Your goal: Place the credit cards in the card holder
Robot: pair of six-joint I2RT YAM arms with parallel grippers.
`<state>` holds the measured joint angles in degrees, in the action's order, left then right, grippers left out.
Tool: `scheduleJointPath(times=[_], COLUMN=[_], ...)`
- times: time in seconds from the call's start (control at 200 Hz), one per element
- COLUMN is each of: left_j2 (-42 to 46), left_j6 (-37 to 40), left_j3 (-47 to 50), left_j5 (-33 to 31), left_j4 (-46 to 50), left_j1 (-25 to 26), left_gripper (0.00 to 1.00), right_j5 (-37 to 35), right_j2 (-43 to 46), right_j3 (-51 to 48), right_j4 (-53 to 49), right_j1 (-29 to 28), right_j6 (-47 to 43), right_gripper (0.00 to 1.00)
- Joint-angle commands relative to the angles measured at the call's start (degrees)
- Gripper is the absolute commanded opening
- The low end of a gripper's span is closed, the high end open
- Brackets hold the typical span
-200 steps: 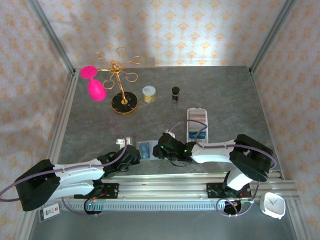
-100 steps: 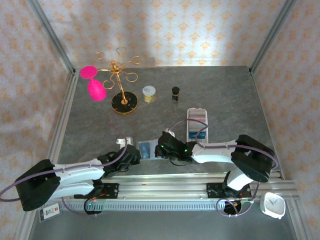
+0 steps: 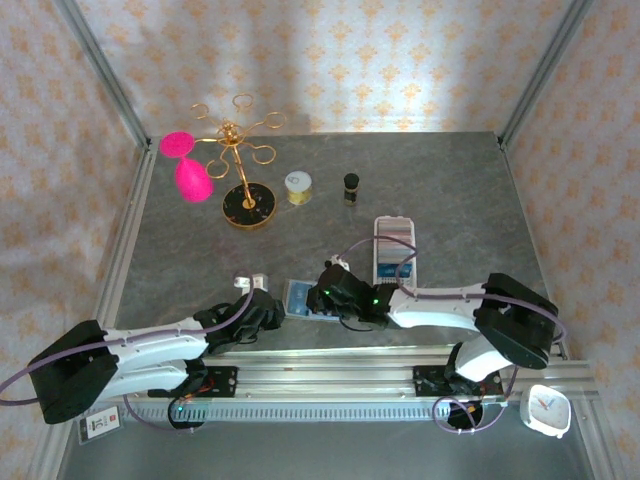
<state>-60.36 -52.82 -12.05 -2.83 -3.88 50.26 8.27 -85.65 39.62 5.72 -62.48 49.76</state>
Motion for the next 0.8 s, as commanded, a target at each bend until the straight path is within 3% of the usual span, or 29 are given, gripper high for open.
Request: scheduleJointPath(times=[0.0,0.23,0.425,0.561,0.796], left_j2=[0.24,6.24,10.17,12.71,14.14], left_j6=[-0.48,-2.50,-3.59,-4.16,-2.65], left_j3=[1.51,1.94,2.04,1.55,-2.43], left_j5=[5.15,1.03,-0.33,-2.44,-3.55], left_j4=[2.74,7.76,11.00,13.94,17.71], left_j1=[0.61,0.57,0.57,0.56,0.54], left_gripper=[0.27,0.26,0.26,0.26,0.29], right_j5=[1.24,2.98,5.17,4.71,-1.22], right_j2=[-2.67,-6.85,-9.68,-10.72,-0.29], right_j3=[2.09,5.03,6.68,7.41,8.15], right_j4=[2.29,5.63,8.63,7.99,2.58], right_j1=[-0.28,-0.28,-0.27,-0.26,0.25], right_j6=[-0.36,-0.27,0.32,0.30,-8.55], right_gripper=[0.23,0.28,0.41,0.42,0.46])
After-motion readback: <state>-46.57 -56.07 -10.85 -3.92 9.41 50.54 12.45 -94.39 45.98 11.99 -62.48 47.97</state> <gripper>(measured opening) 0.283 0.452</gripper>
